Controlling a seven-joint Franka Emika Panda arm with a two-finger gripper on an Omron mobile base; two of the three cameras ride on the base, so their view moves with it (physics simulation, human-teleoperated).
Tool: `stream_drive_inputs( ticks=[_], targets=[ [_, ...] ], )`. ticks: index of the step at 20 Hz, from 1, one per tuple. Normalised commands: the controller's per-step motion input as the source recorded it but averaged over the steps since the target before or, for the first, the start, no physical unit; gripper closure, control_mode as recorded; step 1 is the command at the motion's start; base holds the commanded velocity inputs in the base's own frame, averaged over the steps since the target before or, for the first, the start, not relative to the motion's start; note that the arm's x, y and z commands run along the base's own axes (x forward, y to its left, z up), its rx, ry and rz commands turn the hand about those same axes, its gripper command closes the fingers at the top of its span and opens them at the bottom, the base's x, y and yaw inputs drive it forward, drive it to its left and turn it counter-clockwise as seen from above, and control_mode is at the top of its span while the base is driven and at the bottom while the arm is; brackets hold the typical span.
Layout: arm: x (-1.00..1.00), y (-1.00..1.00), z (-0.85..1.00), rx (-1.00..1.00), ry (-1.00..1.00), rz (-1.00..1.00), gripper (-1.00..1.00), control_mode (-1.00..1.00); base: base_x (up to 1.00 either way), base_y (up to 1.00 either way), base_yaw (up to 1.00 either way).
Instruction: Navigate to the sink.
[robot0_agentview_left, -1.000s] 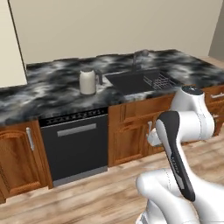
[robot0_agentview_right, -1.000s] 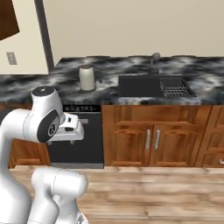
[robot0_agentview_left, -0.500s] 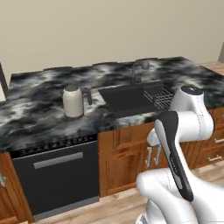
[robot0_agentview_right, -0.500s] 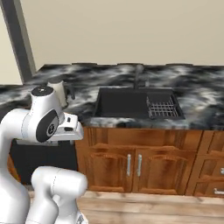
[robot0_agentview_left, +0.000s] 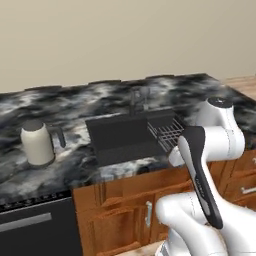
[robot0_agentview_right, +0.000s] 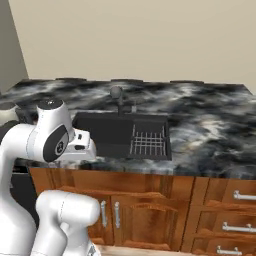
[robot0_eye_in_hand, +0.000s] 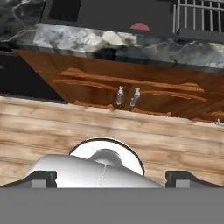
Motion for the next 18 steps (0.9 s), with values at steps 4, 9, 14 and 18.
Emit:
stream_drive_inputs(
  ticks=[4,9,14,18],
  targets=[
    [0.0,0.0,0.0,0.0,0.0,0.0,-1.0,1.0,0.64,-0.42,0.09],
    [0.0,0.0,0.0,0.0,0.0,0.0,-1.0,1.0,0.69,-0.07,0.07],
    [0.0,0.0,0.0,0.0,0.0,0.0,-1.0,1.0,0.55,-0.03,0.08],
    [0.0,0.0,0.0,0.0,0.0,0.0,-1.0,1.0,0.17,-0.25,0.07]
  ],
)
